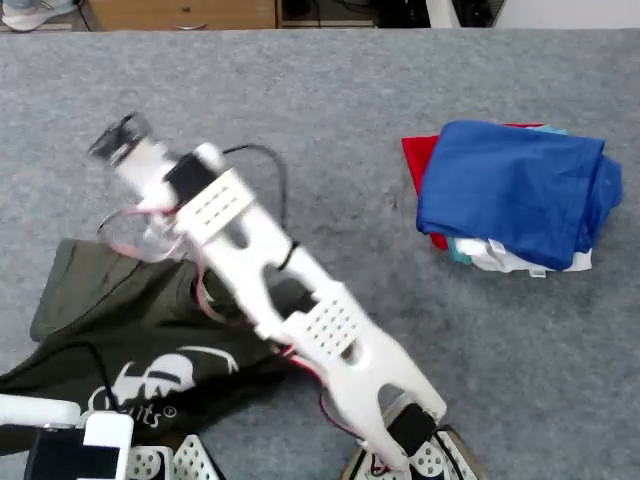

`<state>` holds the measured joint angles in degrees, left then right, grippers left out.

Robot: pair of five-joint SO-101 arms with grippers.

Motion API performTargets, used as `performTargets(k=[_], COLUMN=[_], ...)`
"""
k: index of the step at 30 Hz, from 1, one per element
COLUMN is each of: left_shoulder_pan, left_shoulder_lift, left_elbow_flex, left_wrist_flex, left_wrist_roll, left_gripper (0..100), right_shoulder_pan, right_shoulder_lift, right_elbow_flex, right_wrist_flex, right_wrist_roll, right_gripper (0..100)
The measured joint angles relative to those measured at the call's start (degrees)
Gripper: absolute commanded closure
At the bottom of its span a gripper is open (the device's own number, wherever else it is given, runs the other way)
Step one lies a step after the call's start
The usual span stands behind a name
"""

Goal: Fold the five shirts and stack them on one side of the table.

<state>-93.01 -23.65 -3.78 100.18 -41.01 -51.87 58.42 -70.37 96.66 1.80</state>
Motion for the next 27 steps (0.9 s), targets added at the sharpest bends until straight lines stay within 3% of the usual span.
performTargets(k=[5, 11, 14, 18, 27], left_shoulder_pan=[-0.70, -0.70, -0.70, -0.70, 7.21], left_shoulder_lift=[0.00, 0.00, 0.00, 0.00, 5.01], left_elbow_flex=[0.00, 0.00, 0.00, 0.00, 6.33], left_wrist_flex=[0.00, 0.00, 0.00, 0.00, 0.00], left_wrist_roll=[-0.97, -0.97, -0.97, -0.97, 0.88], left_gripper=[98, 98, 98, 98, 98], right_shoulder_pan=[-6.68, -9.76, -8.79, -5.27, 4.92], right_shoulder_lift=[2.99, 7.74, 9.76, 10.81, 8.79], right_elbow_flex=[0.00, 0.00, 0.00, -0.70, 3.60], right_wrist_flex=[0.00, 0.00, 0.00, 1.76, 4.40], right_wrist_roll=[0.00, 0.00, 0.00, 0.00, 3.78], right_gripper=[92.7, 80.3, 81.8, 99.5, 99.7])
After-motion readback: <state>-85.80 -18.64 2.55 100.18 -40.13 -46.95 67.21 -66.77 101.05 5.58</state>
